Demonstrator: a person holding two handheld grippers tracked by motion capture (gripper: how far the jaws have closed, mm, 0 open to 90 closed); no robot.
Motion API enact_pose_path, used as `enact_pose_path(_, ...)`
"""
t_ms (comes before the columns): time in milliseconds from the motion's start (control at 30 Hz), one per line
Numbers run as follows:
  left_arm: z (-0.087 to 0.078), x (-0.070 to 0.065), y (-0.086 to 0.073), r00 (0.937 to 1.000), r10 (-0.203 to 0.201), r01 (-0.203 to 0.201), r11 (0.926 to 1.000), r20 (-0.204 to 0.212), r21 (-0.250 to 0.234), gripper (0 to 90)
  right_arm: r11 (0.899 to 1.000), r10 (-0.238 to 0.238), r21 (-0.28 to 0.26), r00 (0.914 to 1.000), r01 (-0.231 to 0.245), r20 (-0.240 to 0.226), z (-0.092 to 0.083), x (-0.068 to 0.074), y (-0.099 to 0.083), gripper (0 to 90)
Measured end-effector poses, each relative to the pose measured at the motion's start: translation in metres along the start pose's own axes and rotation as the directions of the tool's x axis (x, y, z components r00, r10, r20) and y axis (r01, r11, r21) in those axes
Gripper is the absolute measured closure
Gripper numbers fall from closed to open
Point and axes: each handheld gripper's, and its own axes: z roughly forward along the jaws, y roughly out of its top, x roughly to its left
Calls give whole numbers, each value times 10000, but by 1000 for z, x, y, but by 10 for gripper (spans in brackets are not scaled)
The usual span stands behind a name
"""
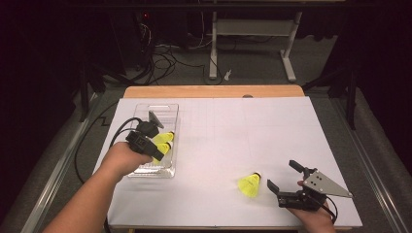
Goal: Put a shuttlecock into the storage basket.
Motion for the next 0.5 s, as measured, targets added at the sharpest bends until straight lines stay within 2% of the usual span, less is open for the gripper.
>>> enact_pose_path(500, 8, -4, 6, 10000, -11, 11, 10000, -31, -80, 864, 10000, 16, 8, 10000, -16, -4, 0, 0, 0, 27)
